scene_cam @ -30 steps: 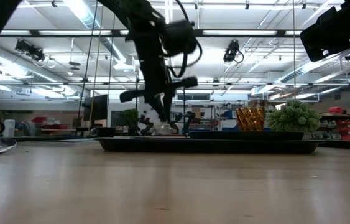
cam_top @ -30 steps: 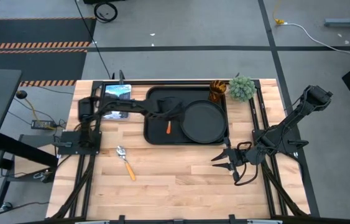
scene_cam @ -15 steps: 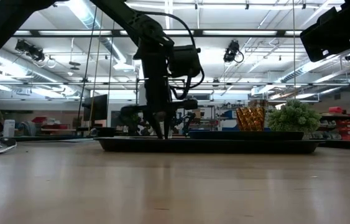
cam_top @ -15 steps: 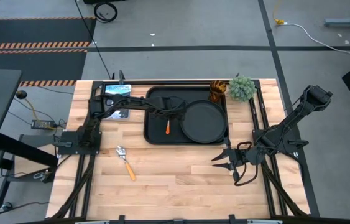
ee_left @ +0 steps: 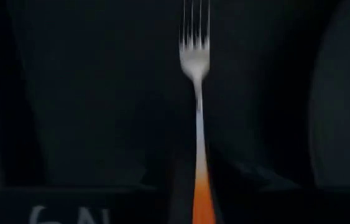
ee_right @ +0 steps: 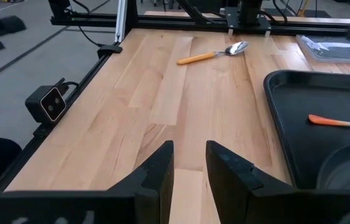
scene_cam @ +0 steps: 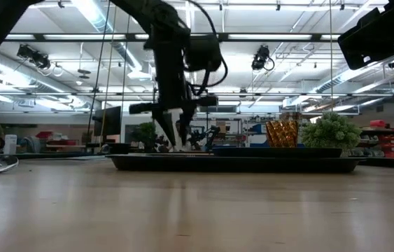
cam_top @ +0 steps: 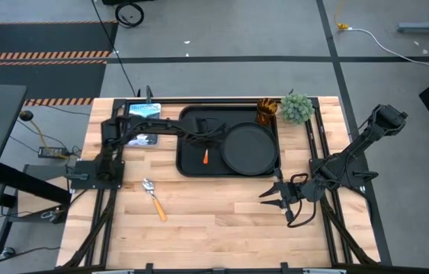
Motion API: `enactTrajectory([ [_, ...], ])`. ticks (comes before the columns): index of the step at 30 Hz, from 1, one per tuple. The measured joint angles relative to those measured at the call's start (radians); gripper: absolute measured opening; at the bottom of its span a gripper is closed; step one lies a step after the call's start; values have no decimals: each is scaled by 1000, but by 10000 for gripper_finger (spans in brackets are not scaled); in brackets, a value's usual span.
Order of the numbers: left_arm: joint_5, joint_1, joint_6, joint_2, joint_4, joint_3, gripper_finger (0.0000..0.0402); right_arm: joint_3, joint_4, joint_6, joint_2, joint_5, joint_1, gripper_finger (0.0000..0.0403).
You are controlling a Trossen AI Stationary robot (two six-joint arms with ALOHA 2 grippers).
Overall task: Pick and place plate/cup/fork/spoon on tray
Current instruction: Put the yellow spoon on the black tray to the left of the orange fork
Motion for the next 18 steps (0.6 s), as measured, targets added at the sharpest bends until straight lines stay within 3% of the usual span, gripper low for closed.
enactTrajectory([
  [7, 188, -129, -34, -55, -217, 0, 87, 0, -6, 19, 0, 0, 0, 100],
  [13, 229, -287, -113, -55, -489, 0, 58, 0, -11, 23, 0, 0, 0, 100],
  [18, 217, -423, -199, -75, -568, 0, 32, 0, -10, 23, 0, 0, 0, 100],
])
